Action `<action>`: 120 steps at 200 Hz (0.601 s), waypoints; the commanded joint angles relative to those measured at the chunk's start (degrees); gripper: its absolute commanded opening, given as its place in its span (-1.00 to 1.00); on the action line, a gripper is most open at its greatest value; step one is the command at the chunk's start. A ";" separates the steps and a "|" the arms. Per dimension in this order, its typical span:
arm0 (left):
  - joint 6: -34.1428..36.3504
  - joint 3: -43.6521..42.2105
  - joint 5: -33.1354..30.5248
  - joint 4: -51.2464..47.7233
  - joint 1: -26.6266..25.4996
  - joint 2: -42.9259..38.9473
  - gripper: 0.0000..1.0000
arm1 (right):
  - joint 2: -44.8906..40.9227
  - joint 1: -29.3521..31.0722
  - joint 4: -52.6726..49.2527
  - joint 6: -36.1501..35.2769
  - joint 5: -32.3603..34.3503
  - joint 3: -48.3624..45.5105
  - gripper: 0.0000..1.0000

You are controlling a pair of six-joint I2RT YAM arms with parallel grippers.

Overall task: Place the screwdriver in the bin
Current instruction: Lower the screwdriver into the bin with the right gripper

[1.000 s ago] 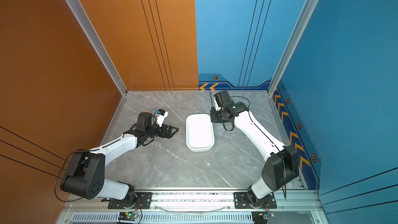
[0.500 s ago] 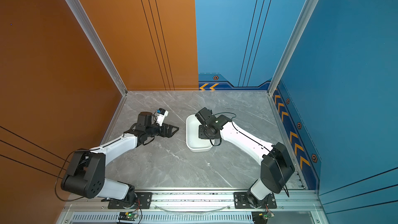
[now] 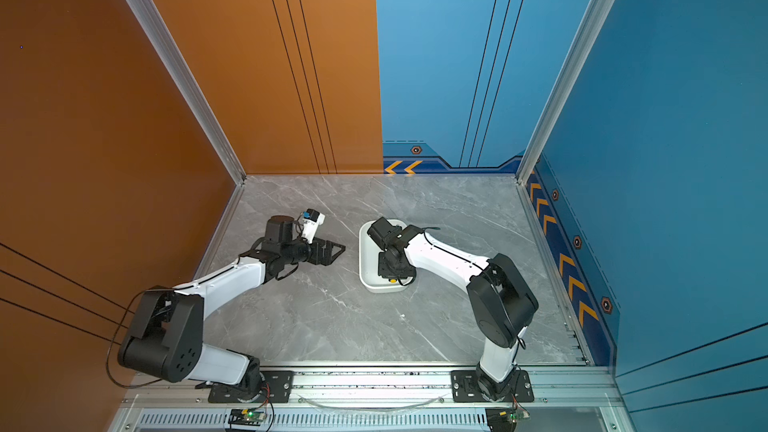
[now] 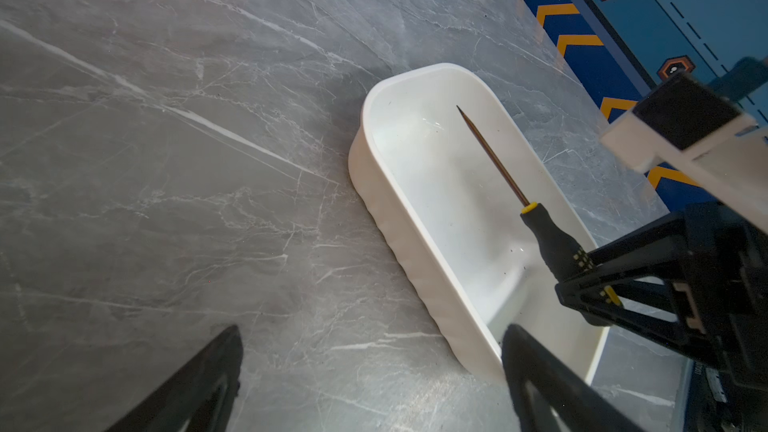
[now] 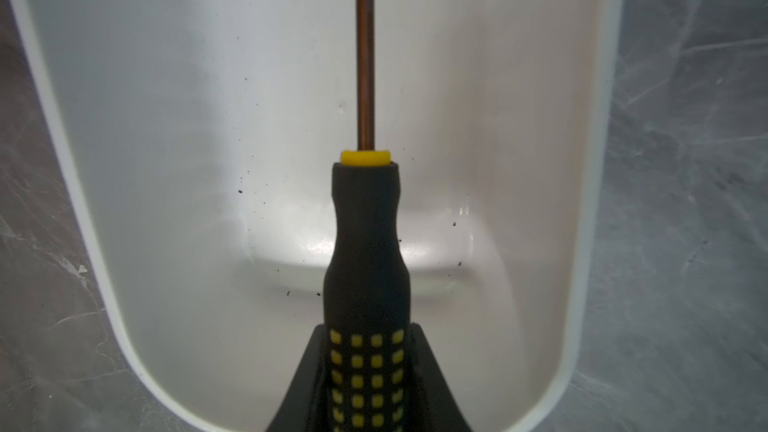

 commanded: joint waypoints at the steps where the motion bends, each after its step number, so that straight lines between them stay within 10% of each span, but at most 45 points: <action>1: 0.69 0.82 0.65 0.15 0.27 1.10 0.96 | 1.75 0.19 0.22 -0.68 -0.52 2.33 -1.00; 120: 1.22 1.01 0.15 -0.55 0.39 1.38 0.96 | 8.62 -0.22 0.13 -2.71 0.01 5.25 -1.00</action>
